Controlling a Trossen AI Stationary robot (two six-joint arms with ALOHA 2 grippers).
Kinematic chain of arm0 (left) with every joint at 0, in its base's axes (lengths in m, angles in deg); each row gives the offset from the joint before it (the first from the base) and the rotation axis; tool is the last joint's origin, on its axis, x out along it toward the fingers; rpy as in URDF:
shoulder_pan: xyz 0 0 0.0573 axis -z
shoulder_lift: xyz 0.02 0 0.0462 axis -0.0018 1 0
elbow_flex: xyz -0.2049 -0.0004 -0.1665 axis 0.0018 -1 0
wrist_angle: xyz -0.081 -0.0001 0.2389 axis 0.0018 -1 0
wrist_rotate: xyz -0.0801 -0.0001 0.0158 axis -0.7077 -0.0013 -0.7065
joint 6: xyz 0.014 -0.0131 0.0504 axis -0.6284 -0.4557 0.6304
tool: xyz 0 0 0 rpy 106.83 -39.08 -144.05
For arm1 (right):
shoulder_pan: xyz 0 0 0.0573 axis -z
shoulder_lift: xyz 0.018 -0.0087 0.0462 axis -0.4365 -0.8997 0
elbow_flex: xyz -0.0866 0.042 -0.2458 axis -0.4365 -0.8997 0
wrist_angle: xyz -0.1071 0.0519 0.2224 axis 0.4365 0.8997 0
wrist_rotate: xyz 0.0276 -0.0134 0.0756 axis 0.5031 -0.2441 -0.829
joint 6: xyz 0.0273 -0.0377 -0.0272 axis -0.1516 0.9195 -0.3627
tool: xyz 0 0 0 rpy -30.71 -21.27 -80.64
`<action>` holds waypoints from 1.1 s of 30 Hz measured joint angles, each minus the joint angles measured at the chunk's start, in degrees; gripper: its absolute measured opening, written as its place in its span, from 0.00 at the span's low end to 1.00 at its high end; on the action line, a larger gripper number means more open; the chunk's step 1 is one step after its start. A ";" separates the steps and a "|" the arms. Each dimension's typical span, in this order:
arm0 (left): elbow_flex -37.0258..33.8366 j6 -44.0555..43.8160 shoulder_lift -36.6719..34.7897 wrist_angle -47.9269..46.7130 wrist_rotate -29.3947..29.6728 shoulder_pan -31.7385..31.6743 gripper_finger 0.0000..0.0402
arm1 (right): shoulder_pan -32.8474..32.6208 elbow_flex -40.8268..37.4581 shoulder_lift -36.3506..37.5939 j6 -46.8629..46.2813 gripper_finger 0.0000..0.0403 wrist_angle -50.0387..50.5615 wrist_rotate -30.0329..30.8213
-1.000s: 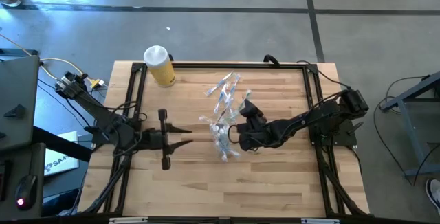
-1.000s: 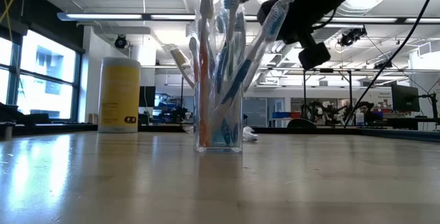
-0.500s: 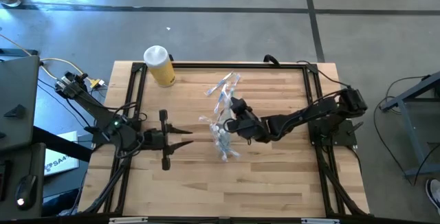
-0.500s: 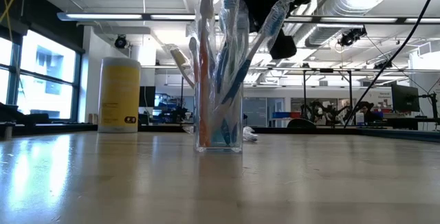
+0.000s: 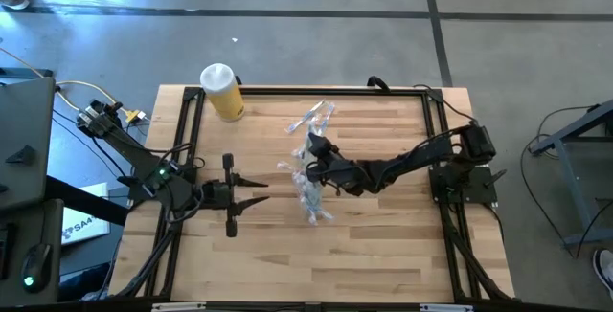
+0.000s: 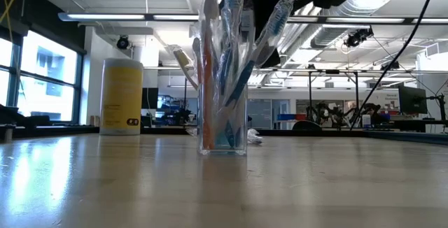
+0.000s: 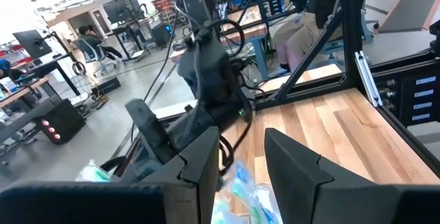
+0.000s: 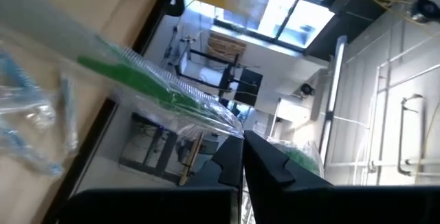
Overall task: Pick & Place toothbrushing station
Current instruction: Put the green toothbrush into the transparent organizer
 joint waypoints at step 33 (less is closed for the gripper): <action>0.00 -2.75 0.02 3.68 0.35 -0.02 0.28 | -2.87 -0.01 -2.39 -8.22 0.01 14.33 -4.10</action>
